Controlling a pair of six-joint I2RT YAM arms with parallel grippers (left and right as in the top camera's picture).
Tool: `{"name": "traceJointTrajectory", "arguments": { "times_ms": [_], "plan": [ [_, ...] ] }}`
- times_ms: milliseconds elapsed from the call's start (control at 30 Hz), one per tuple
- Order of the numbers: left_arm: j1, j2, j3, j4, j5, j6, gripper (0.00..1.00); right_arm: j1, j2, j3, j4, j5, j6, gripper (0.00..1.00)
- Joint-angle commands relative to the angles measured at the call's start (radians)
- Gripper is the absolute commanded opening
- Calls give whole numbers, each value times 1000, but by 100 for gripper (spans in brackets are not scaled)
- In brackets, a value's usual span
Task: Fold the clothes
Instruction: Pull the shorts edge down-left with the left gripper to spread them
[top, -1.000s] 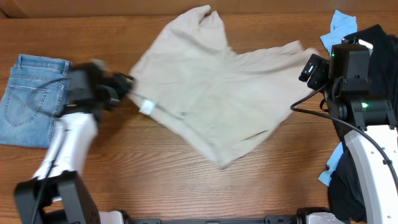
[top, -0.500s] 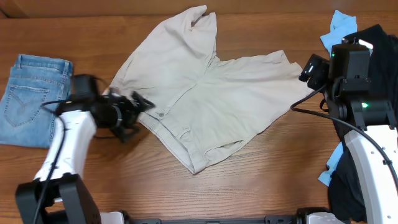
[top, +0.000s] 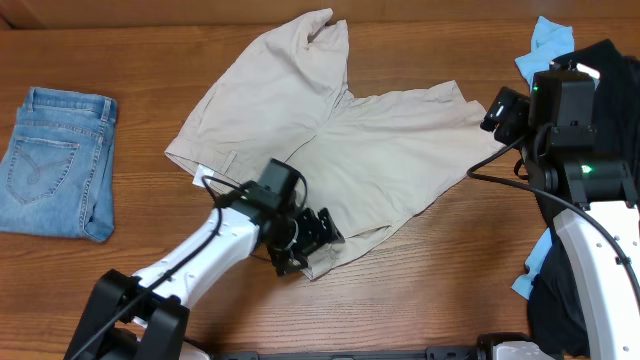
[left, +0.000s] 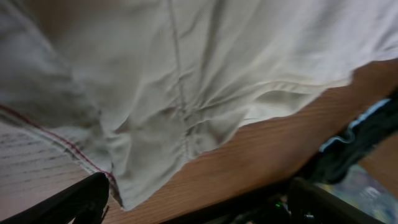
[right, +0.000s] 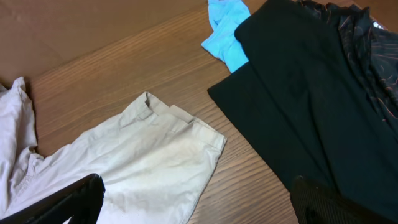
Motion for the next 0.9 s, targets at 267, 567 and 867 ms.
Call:
{"name": "traceJointTrajectory", "arguments": {
  "times_ms": [267, 567, 867],
  "plan": [
    [-47, -14, -13, 33, -124, -149, 50, -3, -27, 12, 5, -1, 1, 100],
    [-32, -15, -13, -80, -143, -49, 4, -3, -27, 12, 5, 0, 1, 100],
    [330, -15, -13, -342, -171, 257, 4, -3, -27, 12, 5, 0, -7, 100]
  ]
}}
